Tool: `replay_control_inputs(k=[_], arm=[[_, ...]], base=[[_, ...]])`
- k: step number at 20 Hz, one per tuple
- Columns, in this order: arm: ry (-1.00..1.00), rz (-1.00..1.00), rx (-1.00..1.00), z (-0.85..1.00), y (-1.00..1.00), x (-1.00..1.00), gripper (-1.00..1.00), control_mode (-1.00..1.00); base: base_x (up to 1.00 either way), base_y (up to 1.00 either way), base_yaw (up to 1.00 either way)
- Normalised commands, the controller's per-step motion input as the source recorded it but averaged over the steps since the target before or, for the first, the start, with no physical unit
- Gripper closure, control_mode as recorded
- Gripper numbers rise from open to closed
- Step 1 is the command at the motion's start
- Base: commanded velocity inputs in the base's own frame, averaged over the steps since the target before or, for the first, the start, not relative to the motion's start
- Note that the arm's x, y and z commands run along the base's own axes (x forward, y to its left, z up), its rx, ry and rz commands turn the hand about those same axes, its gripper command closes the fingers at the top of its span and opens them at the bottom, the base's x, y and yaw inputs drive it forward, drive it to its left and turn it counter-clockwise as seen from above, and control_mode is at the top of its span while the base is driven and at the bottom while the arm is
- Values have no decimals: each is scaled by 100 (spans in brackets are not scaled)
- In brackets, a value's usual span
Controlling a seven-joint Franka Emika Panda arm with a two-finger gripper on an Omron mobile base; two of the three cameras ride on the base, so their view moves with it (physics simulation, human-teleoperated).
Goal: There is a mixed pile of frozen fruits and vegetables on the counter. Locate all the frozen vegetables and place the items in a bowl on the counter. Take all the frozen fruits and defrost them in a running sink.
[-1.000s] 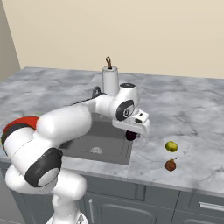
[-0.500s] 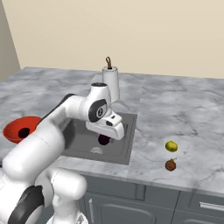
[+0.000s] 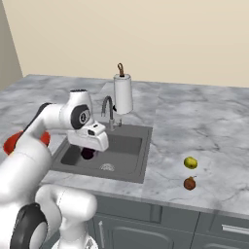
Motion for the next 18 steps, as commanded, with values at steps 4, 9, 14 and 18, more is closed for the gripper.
replay_control_inputs(k=[4, 9, 14, 18], arm=[[20, 1, 0, 15, 91, 8, 100, -100], [16, 0, 0, 0, 100, 53, 100, -100], [5, 0, -1, 0, 100, 56, 100, -100], [0, 0, 0, 0, 100, 52, 100, -100]], base=[[0, 0, 0], [0, 0, 0], [0, 0, 0], [0, 0, 0]])
